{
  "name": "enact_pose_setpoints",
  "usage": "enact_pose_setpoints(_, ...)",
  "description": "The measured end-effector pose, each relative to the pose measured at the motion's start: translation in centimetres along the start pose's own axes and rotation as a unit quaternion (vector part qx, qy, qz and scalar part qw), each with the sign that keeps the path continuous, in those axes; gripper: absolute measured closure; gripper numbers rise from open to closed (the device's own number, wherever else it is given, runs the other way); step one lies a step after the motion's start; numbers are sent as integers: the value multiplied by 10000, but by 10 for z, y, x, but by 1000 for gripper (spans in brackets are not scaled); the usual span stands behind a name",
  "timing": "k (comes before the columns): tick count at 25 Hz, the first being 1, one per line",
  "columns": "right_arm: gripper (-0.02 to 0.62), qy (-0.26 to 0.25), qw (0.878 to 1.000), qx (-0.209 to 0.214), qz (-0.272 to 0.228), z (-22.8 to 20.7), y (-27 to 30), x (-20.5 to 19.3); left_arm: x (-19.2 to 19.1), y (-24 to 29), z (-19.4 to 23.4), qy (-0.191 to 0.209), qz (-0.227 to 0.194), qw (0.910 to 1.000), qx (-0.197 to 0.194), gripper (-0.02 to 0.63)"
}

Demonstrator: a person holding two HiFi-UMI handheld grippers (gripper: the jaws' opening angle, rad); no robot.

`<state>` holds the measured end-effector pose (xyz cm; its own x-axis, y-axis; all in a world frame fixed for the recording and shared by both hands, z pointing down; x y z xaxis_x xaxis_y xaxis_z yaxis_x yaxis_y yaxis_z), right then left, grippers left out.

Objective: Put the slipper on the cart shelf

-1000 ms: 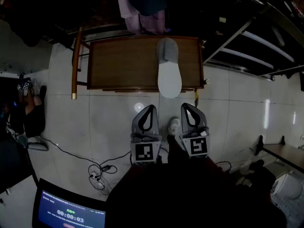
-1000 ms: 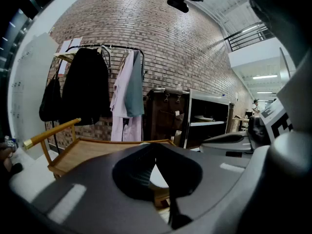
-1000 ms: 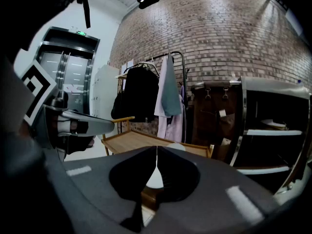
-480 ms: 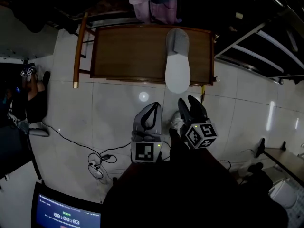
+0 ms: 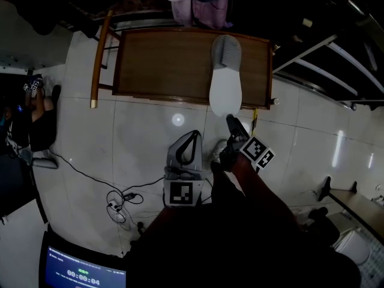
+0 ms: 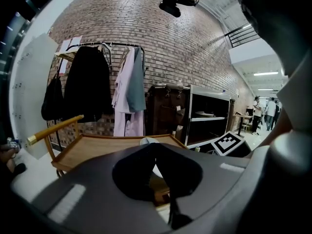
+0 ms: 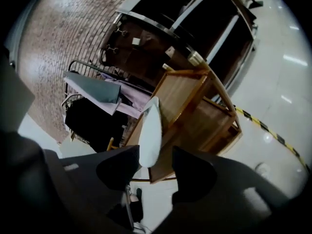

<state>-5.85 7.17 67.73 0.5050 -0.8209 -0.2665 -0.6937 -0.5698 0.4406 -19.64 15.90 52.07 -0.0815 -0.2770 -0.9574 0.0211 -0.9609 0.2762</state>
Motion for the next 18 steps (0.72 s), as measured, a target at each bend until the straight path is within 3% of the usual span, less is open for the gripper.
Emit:
enact_pose_setpoints(8,377,1089,9924,554,134,-19,33,5,7,1,6,46,-36,10000,-39,594)
enact_pose_setpoints(15,383,1338,9891,557,246,-17,50,6,5,-2,7,64,-16,10000,-20,594)
enact_pose_setpoints(18,426,1317,9897,487,270,-19,51,6,6,-2,9,3,18,10000,25,594)
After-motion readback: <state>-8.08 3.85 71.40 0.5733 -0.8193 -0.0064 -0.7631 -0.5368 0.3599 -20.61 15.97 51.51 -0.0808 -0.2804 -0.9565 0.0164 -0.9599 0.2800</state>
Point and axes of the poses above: the fingertips, and each gripper's own axes: y forward along the fingers, z to its left, x out of its top, the point moved 5 cm from there along -y, backward along the fingers, and after that the axes turned 2 degrees about x, right-handed, at the moved point
